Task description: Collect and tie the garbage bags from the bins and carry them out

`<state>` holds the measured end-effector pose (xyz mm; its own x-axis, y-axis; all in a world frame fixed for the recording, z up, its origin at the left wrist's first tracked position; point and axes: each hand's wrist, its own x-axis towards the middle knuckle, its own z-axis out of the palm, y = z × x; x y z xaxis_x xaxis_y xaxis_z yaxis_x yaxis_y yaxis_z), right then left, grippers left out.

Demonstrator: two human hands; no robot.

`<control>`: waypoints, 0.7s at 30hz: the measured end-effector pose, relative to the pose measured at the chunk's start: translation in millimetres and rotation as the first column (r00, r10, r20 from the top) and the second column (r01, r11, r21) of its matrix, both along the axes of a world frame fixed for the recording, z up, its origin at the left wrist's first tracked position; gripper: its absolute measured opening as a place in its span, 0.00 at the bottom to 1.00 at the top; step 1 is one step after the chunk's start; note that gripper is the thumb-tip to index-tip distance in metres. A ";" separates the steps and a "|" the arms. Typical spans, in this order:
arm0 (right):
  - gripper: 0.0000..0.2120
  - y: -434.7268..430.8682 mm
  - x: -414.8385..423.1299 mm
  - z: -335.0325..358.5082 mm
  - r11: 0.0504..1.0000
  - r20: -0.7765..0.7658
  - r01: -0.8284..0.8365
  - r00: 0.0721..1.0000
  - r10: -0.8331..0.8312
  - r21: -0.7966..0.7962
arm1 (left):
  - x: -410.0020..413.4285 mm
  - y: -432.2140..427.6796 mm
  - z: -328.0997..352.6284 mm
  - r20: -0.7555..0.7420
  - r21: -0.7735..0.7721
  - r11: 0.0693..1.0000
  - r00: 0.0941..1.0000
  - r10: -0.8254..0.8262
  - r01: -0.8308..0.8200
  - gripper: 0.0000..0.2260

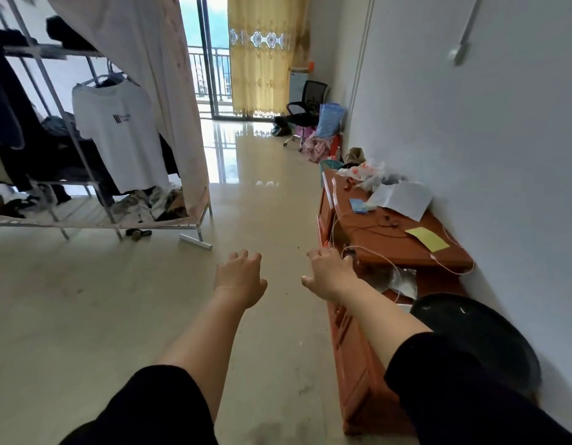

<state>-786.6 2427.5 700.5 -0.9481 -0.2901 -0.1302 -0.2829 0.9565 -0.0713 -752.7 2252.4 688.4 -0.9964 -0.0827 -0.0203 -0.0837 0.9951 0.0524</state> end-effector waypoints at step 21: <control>0.26 -188.9 -559.5 10.0 0.994 -0.083 0.031 0.996 -0.039 -0.105 | -567.0 -200.4 21.6 -0.101 -0.057 0.997 0.993 -0.054 0.048 0.22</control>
